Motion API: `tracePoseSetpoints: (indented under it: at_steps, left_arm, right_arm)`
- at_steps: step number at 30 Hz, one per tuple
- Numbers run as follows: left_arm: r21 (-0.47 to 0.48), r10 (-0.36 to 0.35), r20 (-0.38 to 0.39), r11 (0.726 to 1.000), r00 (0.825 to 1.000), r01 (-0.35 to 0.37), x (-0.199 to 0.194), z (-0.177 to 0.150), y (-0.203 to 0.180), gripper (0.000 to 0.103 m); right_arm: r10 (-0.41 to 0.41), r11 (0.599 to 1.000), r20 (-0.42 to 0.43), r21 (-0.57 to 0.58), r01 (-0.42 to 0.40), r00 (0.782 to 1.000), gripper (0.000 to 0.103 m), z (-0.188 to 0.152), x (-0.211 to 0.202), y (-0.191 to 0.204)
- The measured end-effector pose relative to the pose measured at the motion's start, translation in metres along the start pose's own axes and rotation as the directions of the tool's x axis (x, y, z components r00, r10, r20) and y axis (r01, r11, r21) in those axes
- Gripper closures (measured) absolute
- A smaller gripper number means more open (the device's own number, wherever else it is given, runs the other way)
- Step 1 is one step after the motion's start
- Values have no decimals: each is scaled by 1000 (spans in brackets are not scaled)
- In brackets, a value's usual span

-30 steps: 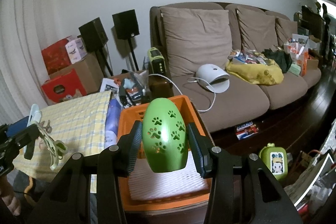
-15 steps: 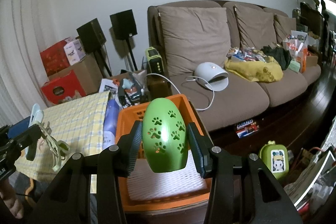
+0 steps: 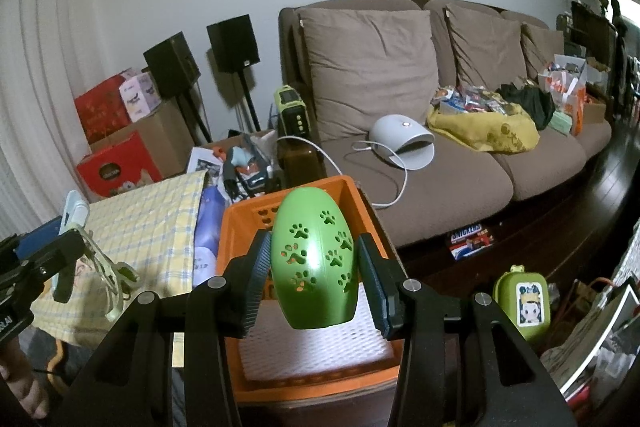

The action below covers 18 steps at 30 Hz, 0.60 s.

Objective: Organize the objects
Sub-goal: 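Hold both objects above the orange basket rim with both tools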

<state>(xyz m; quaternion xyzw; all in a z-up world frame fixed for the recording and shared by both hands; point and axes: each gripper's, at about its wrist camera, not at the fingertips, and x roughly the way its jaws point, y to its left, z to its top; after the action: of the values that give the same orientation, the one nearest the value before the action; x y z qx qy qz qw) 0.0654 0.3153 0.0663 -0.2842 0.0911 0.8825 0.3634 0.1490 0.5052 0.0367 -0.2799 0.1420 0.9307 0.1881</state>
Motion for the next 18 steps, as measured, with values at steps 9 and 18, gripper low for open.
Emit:
tracePoseSetpoints:
  at_steps: [9,18]
  left_arm:
    - [2,5,4,1000,1000,-5,4,2,-4,62]
    - [3,-1,6,1000,1000,1,11,5,-13,62]
  right_arm:
    - [-3,1000,-2,6,3,1000,58,-2,2,-4]
    - [-14,1000,-4,15,14,1000,58,-3,4,-10]
